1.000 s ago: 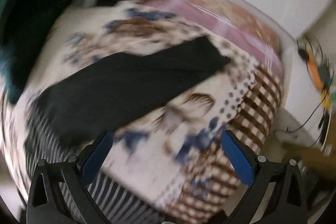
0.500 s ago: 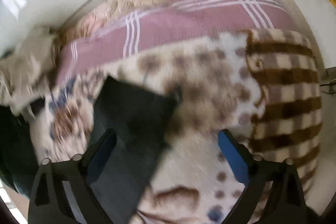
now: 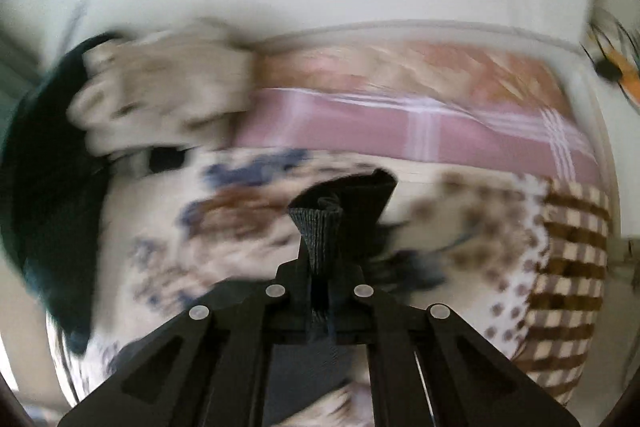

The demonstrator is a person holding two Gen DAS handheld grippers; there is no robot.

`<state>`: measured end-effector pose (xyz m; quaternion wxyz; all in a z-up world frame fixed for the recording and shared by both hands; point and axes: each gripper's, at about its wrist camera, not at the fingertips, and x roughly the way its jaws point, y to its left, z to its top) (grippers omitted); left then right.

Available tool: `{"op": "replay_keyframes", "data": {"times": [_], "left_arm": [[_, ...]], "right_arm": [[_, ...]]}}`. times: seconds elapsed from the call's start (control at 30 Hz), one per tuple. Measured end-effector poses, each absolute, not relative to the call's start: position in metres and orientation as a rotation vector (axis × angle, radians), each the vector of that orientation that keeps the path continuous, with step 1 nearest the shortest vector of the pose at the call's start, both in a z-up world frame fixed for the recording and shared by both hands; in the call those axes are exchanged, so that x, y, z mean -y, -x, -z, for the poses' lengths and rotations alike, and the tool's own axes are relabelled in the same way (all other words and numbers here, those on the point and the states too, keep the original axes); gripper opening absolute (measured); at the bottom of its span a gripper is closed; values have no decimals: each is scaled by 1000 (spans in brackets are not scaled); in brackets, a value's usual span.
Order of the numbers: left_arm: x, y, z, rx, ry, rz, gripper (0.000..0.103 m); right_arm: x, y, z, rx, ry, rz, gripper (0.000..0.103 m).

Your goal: Fold small clothes

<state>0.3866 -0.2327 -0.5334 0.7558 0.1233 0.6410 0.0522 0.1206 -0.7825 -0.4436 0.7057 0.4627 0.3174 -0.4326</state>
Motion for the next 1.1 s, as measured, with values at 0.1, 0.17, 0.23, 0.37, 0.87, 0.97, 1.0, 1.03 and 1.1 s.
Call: {"op": "replay_keyframes", "data": {"times": [0.1, 0.17, 0.23, 0.37, 0.87, 0.97, 1.0, 1.03, 1.1], "left_arm": [[208, -384, 525, -1372, -257, -128, 103], [184, -382, 520, -1362, -255, -148, 103], [153, -379, 514, -1356, -245, -175, 103], [91, -376, 505, -1355, -222, -234, 103], [-136, -331, 477, -1327, -32, -541, 103], [-158, -319, 483, -1342, -9, -569, 103], [-166, -315, 486, -1351, 3, -576, 103], [-171, -312, 488, -1357, 10, -581, 103], [-180, -306, 490, -1367, 27, -591, 103]], "right_arm": [[733, -171, 407, -730, -938, 795, 5], [689, -211, 392, -764, -876, 689, 5], [639, -253, 386, -813, -835, 572, 5], [522, -334, 396, -914, -734, 368, 5], [133, -441, 503, -1196, -329, 46, 5], [102, -453, 515, -1213, -289, 65, 5], [96, -456, 519, -1232, -283, 63, 5], [93, -458, 522, -1270, -304, 31, 9], [97, -456, 523, -1339, -381, -53, 15]]}}
